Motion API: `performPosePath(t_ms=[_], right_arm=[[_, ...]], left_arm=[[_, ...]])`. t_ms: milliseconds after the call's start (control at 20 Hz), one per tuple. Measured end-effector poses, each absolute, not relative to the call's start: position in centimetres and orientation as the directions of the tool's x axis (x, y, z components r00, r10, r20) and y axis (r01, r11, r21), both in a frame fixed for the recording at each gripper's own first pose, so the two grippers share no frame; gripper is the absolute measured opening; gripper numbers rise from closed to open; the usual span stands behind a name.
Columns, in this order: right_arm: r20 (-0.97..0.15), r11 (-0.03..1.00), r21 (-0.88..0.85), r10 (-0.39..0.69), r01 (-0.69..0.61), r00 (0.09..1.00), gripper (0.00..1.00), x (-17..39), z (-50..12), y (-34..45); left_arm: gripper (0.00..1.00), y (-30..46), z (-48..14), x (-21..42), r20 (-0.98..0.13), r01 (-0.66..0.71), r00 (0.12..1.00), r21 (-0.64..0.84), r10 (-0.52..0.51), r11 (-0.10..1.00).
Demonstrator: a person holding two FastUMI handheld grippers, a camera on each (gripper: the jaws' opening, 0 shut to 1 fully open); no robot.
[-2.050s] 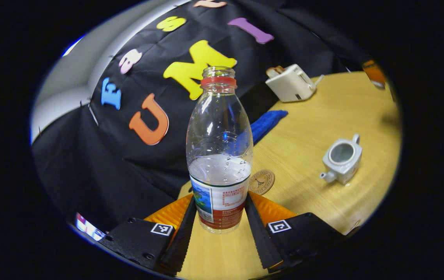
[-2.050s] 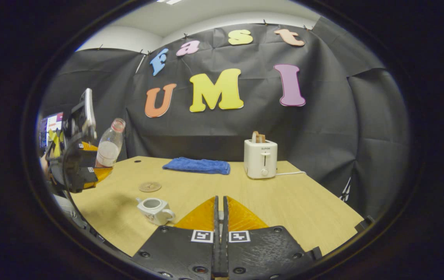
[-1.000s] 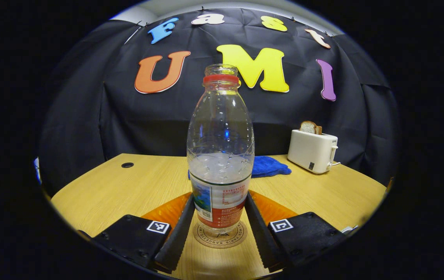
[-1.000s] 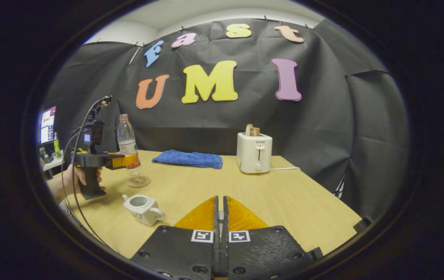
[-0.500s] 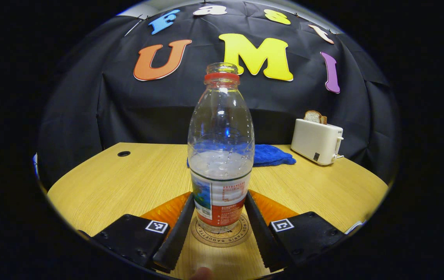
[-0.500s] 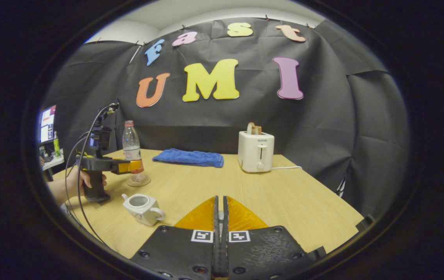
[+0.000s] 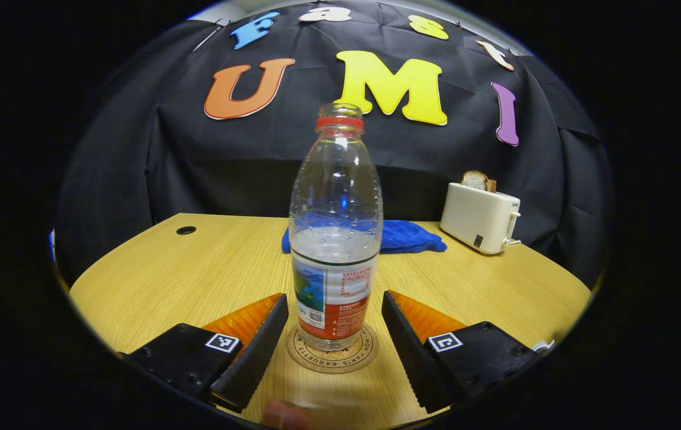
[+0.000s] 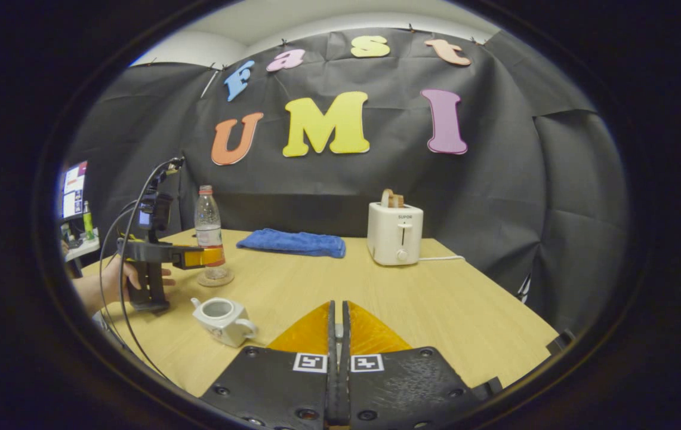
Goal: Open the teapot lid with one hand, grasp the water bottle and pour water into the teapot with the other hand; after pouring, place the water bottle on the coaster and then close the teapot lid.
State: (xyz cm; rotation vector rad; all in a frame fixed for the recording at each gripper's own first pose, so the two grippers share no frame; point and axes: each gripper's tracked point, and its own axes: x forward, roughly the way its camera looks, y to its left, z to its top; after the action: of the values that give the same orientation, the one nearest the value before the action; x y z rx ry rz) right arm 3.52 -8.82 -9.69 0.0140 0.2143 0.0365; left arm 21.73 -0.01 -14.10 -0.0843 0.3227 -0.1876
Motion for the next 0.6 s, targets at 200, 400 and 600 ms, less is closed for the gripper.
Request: performPosePath(t_ms=[200,400,600], right_arm=[[-0.203,0.995,0.028,0.103,-0.1,0.974,0.0,4.0,-9.1,-6.2],[-0.172,0.98,0.014,0.197,-0.198,0.965,0.0,5.3,-7.8,-1.6],[-0.178,0.951,0.015,0.306,-0.308,0.935,0.0,6.7,-8.3,3.5]], left_arm=[[0.99,1.4,-14.2,18.8,-0.352,0.149,0.918,-0.122,-0.184,0.981],[0.99,3.9,-12.8,14.6,-0.342,0.116,0.927,-0.131,-0.155,0.985],[0.99,8.3,-10.6,10.3,-0.301,0.029,0.952,-0.11,-0.061,0.994]])
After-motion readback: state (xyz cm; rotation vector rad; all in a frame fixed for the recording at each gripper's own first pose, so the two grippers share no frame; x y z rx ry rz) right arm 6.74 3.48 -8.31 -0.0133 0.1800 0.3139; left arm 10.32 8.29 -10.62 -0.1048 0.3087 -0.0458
